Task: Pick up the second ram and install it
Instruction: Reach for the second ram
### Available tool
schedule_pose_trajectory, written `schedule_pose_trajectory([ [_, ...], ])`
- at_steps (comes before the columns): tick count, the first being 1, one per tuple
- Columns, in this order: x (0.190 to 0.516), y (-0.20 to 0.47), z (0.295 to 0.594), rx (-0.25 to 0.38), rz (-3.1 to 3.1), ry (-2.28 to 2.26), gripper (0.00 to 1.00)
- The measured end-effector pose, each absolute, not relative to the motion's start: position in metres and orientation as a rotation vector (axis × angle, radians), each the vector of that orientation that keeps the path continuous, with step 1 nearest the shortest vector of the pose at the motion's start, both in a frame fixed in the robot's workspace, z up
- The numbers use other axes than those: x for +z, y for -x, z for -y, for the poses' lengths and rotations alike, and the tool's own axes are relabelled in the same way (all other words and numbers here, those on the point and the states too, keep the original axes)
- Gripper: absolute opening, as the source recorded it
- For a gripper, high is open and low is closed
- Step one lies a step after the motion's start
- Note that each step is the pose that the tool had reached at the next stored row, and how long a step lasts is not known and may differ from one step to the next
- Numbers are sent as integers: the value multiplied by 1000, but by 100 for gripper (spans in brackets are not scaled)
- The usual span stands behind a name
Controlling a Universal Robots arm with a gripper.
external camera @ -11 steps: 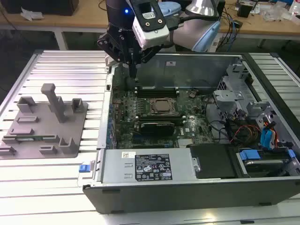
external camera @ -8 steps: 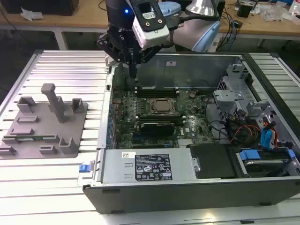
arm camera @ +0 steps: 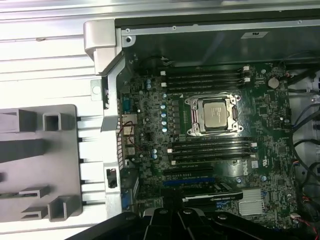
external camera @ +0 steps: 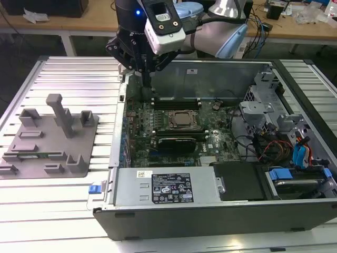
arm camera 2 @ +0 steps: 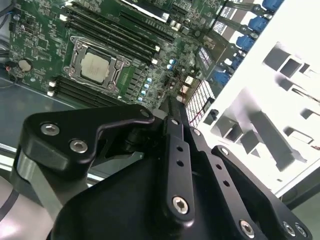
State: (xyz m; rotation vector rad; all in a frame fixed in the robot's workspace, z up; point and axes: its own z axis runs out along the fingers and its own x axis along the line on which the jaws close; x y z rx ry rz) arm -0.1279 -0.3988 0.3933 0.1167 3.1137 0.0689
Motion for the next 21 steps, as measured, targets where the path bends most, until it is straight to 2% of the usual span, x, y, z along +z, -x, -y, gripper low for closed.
schedule_pose_trajectory([
  [21, 393, 163, 399, 69, -3113, -117, 8],
])
